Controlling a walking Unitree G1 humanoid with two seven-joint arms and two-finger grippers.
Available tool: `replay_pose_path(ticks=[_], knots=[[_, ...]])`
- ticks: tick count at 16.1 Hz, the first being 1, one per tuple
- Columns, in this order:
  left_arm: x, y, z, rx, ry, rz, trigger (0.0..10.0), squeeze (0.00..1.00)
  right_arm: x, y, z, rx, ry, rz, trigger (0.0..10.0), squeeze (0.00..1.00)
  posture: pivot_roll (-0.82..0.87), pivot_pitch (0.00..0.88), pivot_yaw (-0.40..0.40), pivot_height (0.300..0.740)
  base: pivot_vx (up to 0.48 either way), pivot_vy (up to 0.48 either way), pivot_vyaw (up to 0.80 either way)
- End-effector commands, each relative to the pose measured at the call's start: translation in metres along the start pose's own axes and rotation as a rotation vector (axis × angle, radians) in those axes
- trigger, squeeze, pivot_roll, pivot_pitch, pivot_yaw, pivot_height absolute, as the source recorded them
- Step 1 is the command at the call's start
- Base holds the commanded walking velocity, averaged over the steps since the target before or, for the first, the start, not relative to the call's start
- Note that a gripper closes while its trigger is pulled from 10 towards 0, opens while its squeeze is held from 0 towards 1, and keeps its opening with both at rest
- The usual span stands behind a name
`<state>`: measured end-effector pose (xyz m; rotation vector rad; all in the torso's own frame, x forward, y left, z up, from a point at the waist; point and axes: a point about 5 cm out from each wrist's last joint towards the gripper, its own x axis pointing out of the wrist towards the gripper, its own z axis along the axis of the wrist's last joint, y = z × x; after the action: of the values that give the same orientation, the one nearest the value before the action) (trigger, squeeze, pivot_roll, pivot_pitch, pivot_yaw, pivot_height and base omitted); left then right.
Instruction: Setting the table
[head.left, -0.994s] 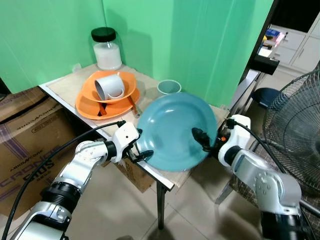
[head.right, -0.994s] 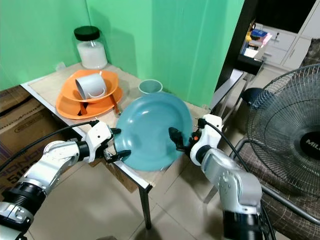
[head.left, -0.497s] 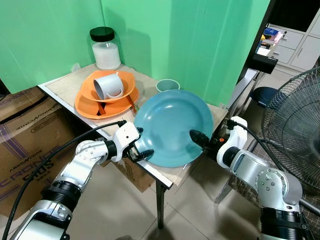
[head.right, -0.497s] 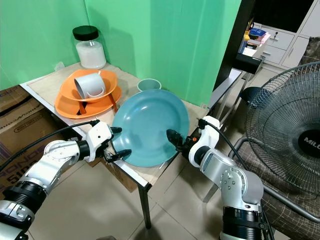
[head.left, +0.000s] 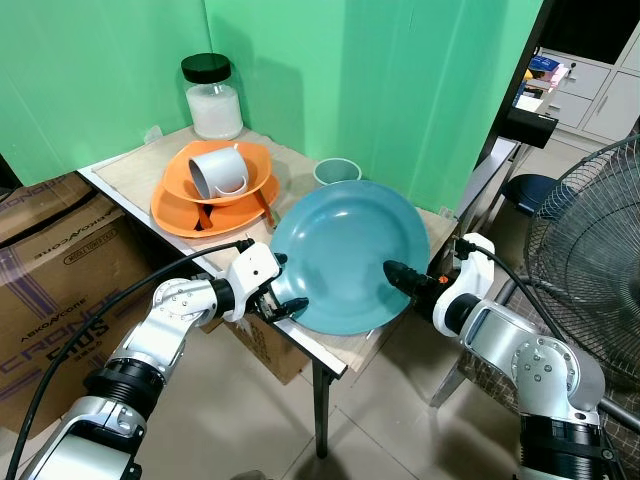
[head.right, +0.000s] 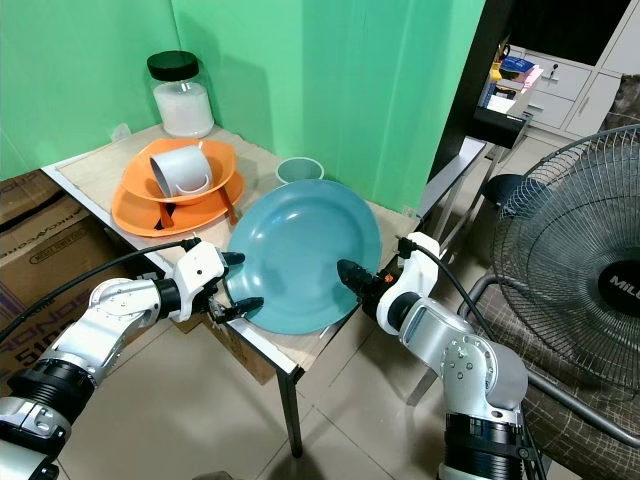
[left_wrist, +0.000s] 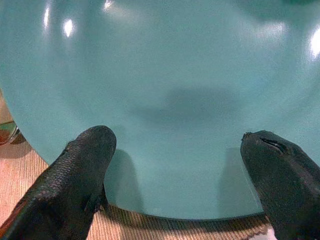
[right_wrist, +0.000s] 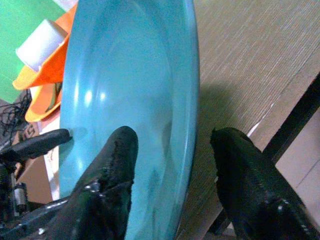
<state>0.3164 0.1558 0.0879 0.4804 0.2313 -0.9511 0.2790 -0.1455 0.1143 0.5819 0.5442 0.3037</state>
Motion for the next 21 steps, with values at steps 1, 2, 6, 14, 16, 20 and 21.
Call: replay_pose_path(ticks=[1, 2, 6, 14, 16, 20, 21], knots=[[0.002, 0.002, 0.002, 0.019, 0.015, -0.011, 10.0, 0.0, 0.0, 0.006, 0.006, 0.005, -0.014, 0.025, 0.0, 0.0, 0.04, 0.0, 0.01, 0.74, 0.0, 0.0, 0.0], [0.002, 0.003, 0.002, 0.021, 0.015, -0.01, 10.0, 0.0, 0.0, 0.006, 0.006, 0.009, -0.017, 0.025, 0.0, 0.0, 0.04, 0.0, 0.01, 0.74, 0.0, 0.0, 0.0], [0.003, 0.004, 0.002, 0.027, 0.019, -0.01, 10.0, 0.0, 0.001, 0.006, 0.007, 0.014, -0.021, 0.025, 0.0, 0.0, 0.04, 0.0, 0.014, 0.74, 0.0, 0.0, 0.0], [0.01, 0.012, 0.017, 0.048, -0.038, 0.053, 10.0, 0.0, -0.001, 0.009, 0.013, 0.082, -0.065, 0.062, 0.0, 0.0, 0.04, 0.0, 0.016, 0.74, 0.0, 0.0, 0.0], [0.012, 0.013, 0.019, 0.054, -0.048, 0.063, 10.0, 0.0, 0.0, 0.009, 0.012, 0.09, -0.067, 0.063, 0.0, 0.0, 0.04, 0.0, 0.019, 0.74, 0.0, 0.0, 0.0], [0.01, 0.028, 0.035, -0.067, -0.159, 0.142, 10.0, 1.0, -0.004, 0.011, 0.018, 0.116, -0.116, 0.084, 0.0, 0.0, 0.03, 0.0, 0.025, 0.74, 0.0, 0.0, 0.0], [0.006, 0.032, 0.038, -0.086, -0.182, 0.181, 10.0, 1.0, -0.004, 0.01, 0.017, 0.126, -0.118, 0.083, 0.0, 0.0, 0.04, 0.0, 0.026, 0.74, 0.0, 0.0, 0.0]])
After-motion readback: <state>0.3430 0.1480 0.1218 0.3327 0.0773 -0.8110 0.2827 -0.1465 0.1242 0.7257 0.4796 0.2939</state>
